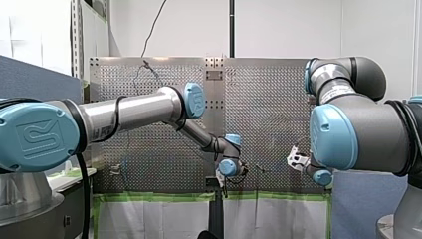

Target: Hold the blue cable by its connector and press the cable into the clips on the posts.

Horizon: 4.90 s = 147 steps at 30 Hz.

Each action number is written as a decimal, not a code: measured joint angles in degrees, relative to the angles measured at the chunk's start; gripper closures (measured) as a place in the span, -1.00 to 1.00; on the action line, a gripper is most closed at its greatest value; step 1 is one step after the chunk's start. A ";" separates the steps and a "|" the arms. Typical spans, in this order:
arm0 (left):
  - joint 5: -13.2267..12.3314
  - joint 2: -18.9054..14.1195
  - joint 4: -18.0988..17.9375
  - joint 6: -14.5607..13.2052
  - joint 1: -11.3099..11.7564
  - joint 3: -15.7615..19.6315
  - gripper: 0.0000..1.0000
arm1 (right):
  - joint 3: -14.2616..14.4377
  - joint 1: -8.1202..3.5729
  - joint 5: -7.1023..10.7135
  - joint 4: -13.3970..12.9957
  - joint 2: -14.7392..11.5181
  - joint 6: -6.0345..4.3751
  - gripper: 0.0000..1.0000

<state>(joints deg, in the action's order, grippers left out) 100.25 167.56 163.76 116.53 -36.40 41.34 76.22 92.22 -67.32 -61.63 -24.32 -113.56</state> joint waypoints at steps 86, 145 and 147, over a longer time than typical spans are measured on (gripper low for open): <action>-4.17 -13.59 -3.42 -26.18 -7.56 20.85 -1.00 | -5.50 0.73 -0.30 5.91 4.31 1.51 1.00; 4.46 -7.80 -11.07 -18.22 -9.52 17.34 -1.00 | -5.50 1.13 -0.10 5.92 4.41 1.38 1.00; 4.46 -7.81 -11.07 -18.24 -9.48 17.34 -1.00 | -5.50 1.14 -0.10 5.92 4.42 1.39 1.00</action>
<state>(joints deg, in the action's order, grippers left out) 104.71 159.75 152.69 98.29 -45.87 58.69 70.72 93.37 -67.42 -55.71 -19.90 -112.17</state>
